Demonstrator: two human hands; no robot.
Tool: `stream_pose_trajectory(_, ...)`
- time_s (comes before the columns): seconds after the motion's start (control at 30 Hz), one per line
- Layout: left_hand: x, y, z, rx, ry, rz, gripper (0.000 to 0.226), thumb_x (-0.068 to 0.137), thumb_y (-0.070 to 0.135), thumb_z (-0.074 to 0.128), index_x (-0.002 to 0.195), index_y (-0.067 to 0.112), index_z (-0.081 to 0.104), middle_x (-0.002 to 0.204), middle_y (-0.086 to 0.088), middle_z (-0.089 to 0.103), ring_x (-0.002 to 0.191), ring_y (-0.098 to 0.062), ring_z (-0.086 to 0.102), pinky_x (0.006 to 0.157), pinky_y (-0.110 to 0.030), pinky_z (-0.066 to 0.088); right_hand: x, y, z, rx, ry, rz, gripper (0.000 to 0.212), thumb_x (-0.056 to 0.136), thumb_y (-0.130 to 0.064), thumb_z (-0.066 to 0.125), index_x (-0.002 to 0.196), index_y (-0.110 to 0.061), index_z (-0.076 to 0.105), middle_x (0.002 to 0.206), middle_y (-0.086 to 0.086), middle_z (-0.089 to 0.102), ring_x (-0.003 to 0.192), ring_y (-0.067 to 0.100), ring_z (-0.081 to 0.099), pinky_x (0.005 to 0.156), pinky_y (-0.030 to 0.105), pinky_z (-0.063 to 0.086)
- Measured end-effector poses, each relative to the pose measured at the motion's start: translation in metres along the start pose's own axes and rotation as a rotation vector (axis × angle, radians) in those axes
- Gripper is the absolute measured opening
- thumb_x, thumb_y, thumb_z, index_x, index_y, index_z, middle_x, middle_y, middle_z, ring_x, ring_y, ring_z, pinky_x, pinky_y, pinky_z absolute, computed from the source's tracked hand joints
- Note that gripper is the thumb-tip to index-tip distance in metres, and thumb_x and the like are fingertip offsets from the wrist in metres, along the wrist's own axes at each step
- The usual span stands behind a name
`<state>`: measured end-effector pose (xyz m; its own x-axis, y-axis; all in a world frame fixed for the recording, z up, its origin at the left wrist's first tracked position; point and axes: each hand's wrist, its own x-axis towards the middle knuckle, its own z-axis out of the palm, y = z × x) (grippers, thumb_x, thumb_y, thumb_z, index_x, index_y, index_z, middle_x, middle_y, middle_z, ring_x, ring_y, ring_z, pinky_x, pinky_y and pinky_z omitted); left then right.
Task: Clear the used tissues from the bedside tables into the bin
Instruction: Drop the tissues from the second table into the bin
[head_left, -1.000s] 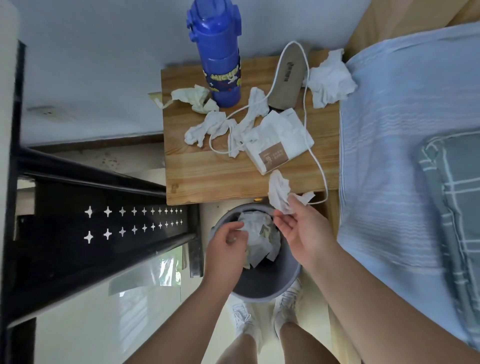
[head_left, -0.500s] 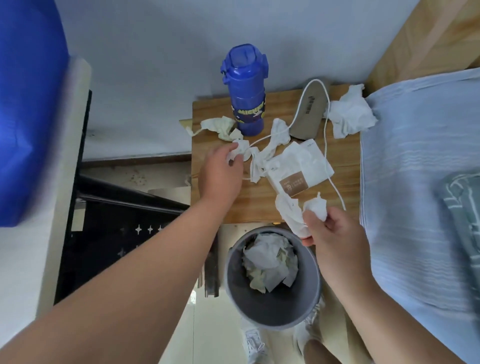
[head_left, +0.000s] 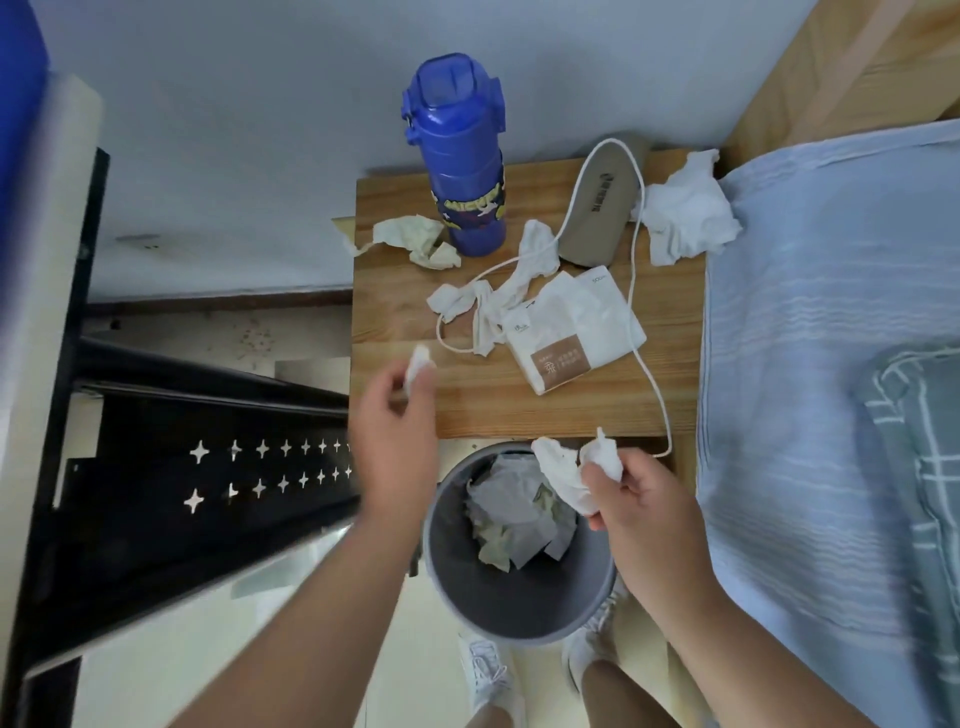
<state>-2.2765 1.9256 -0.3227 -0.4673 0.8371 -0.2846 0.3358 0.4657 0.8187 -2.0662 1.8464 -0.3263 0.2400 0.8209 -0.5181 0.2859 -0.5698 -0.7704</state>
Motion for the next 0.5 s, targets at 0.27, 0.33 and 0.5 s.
stream_pose_trajectory(0.27, -0.098, -0.129, 0.000, 0.459, -0.570, -0.223, 0.027, 0.100, 0.050, 0.063, 0.121, 0.038, 0.075, 0.100, 0.019, 0.079, 0.092, -0.004, 0.072, 0.088, -0.036, 0.061, -0.003, 0.080, 0.035, -0.415, -0.156, 0.086, 0.019, 0.097, -0.037, 0.059, 0.078, -0.035, 0.059, 0.066, -0.004, 0.061, 0.067, 0.016, 0.061, 0.058, 0.031, 0.042)
stream_pose_trajectory(0.33, -0.101, -0.147, 0.004, 0.534, -0.674, -0.267, 0.030, 0.100, 0.043, 0.065, 0.127, 0.034, 0.073, 0.112, 0.014, 0.077, 0.098, -0.013, 0.073, 0.092, -0.038, 0.060, -0.001, 0.094, 0.039, -0.433, -0.296, 0.216, 0.031, 0.096, -0.040, 0.062, 0.126, -0.034, 0.069, 0.107, -0.003, 0.078, 0.101, 0.017, 0.071, 0.080, 0.032, 0.052)
stream_pose_trajectory(0.5, -0.093, -0.166, 0.007, 0.469, -0.714, -0.401, 0.044, 0.097, 0.039, 0.070, 0.140, 0.031, 0.063, 0.129, 0.010, 0.068, 0.089, -0.022, 0.077, 0.073, -0.029, 0.059, -0.002, 0.104, 0.039, -0.455, -0.410, 0.287, 0.059, 0.096, -0.034, 0.065, 0.153, -0.030, 0.049, 0.141, -0.002, 0.067, 0.129, 0.009, 0.062, 0.097, 0.023, 0.047)
